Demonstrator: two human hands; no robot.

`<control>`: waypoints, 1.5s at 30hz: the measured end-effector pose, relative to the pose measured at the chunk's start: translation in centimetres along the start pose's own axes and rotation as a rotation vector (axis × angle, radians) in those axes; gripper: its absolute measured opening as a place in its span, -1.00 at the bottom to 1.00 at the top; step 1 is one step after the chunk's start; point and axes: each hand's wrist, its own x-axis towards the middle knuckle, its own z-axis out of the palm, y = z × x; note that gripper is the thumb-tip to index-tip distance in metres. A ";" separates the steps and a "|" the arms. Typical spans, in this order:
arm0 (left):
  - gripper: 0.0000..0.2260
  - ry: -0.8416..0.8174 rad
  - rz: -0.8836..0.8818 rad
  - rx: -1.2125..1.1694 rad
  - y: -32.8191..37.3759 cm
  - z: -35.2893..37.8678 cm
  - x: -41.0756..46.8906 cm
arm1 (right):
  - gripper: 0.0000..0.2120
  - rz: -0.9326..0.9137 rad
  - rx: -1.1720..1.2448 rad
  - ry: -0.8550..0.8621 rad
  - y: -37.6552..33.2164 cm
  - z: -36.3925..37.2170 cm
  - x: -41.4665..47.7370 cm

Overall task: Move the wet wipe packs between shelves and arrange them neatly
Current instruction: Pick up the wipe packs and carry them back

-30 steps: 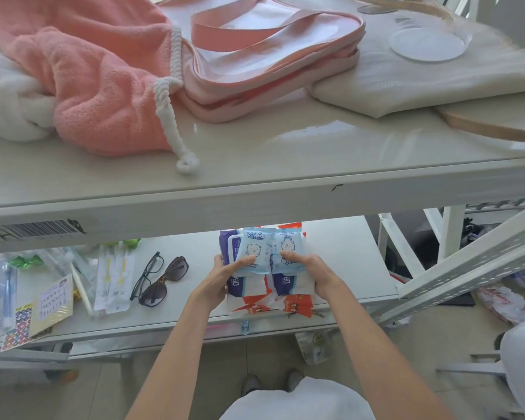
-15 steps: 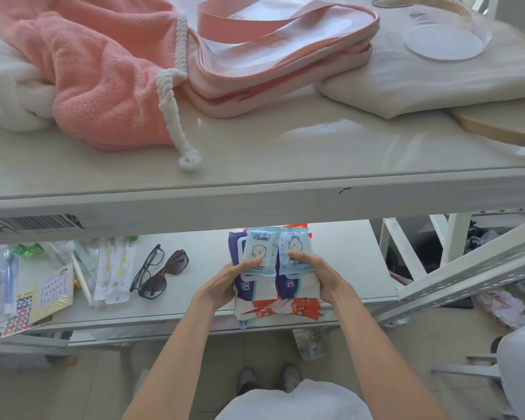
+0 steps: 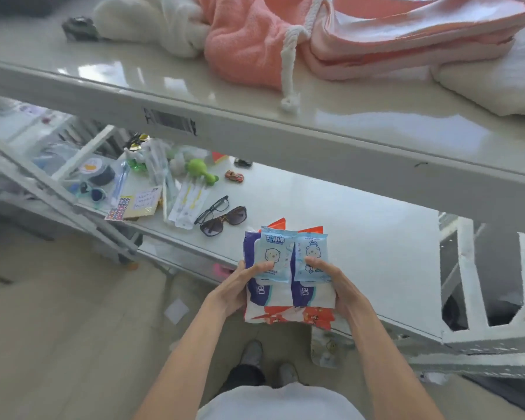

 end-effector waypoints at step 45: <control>-0.48 0.976 0.573 -0.700 3.1 -59.2 -37.0 | -0.77 0.398 -0.635 -0.784 9.5 78.0 29.4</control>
